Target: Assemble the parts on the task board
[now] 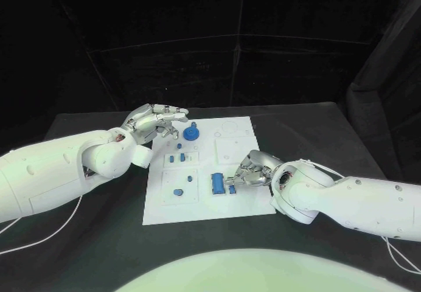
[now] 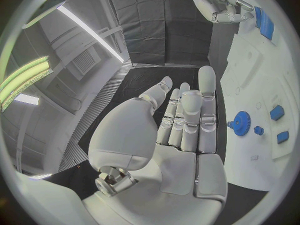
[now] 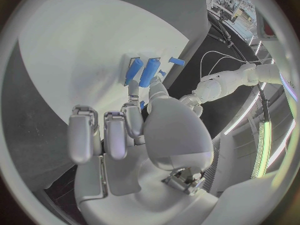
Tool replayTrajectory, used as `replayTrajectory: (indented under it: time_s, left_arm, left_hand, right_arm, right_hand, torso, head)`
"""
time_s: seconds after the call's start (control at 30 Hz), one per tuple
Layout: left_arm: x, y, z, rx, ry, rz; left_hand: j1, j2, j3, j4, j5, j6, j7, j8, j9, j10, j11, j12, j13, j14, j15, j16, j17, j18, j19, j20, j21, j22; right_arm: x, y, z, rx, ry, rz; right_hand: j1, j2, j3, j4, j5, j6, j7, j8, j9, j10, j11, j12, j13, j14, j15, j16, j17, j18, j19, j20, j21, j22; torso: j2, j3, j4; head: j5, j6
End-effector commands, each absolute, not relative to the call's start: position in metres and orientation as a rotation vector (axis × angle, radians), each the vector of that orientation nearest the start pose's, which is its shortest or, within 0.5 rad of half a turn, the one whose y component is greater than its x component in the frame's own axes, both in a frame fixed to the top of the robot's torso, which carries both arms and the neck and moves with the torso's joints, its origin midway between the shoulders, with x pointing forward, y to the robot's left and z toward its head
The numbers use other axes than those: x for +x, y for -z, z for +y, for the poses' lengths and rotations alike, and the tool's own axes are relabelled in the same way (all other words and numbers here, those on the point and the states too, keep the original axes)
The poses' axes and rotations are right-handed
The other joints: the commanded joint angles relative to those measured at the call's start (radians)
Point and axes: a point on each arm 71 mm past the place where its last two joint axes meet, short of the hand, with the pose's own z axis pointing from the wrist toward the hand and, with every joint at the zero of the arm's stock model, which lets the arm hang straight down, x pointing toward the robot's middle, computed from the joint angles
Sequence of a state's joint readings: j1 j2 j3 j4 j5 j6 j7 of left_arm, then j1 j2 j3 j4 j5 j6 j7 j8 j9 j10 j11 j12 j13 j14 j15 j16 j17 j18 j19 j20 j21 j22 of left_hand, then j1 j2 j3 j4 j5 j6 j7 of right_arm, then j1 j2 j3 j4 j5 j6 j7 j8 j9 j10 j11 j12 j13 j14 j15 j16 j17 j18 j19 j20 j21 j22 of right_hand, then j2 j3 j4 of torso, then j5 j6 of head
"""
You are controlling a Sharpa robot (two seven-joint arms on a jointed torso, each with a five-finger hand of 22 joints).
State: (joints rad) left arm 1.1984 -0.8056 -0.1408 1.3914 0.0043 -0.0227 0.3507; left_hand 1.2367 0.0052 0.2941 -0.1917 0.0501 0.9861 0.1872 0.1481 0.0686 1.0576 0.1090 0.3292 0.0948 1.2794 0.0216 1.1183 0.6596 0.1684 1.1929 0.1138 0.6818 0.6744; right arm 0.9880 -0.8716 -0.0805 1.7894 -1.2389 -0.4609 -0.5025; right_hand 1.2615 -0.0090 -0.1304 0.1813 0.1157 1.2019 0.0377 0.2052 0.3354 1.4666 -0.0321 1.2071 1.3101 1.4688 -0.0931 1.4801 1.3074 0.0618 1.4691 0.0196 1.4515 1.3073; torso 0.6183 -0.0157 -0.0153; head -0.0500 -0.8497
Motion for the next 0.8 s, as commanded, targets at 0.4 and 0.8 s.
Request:
replayTrajectory:
  time_s: [0.4, 0.8]
  left_arm:
    - [0.492, 0.224, 0.215, -1.117, 1.656, 1.66]
    - [0.492, 0.224, 0.215, -1.117, 1.656, 1.66]
  left_hand:
    - [-0.005, 0.004, -0.005, 0.0, -0.001, -0.006, -0.002, 0.005, 0.001, -0.01, -0.001, 0.003, 0.001, -0.006, 0.001, 0.006, -0.001, 0.014, -0.001, 0.008, -0.004, -0.002]
    - [-0.005, 0.004, -0.005, 0.0, -0.001, -0.006, -0.002, 0.005, 0.001, -0.01, -0.001, 0.003, 0.001, -0.006, 0.001, 0.006, -0.001, 0.014, -0.001, 0.008, -0.004, -0.002]
  right_arm:
    - [0.377, 0.274, -0.171, 0.249, -0.655, 2.097]
    - [0.379, 0.276, -0.174, 0.258, -0.626, 2.1]
  right_hand:
    - [0.078, 0.009, -0.007, -0.061, 0.011, -0.016, 0.001, 0.002, 0.011, -0.001, -0.004, -0.017, 0.006, 0.071, -0.005, -0.003, 0.1, -0.014, 0.013, -0.007, -0.003, 0.042]
    - [0.081, 0.02, -0.007, -0.064, 0.02, -0.016, 0.002, 0.002, 0.013, -0.001, -0.003, -0.019, 0.005, 0.071, -0.005, -0.003, 0.1, -0.014, 0.014, -0.006, -0.003, 0.043]
  torso:
    - [0.0, -0.0008, 0.0022]
    - [0.001, -0.0013, 0.0038]
  head:
    - [-0.006, -0.001]
    - [-0.005, -0.002]
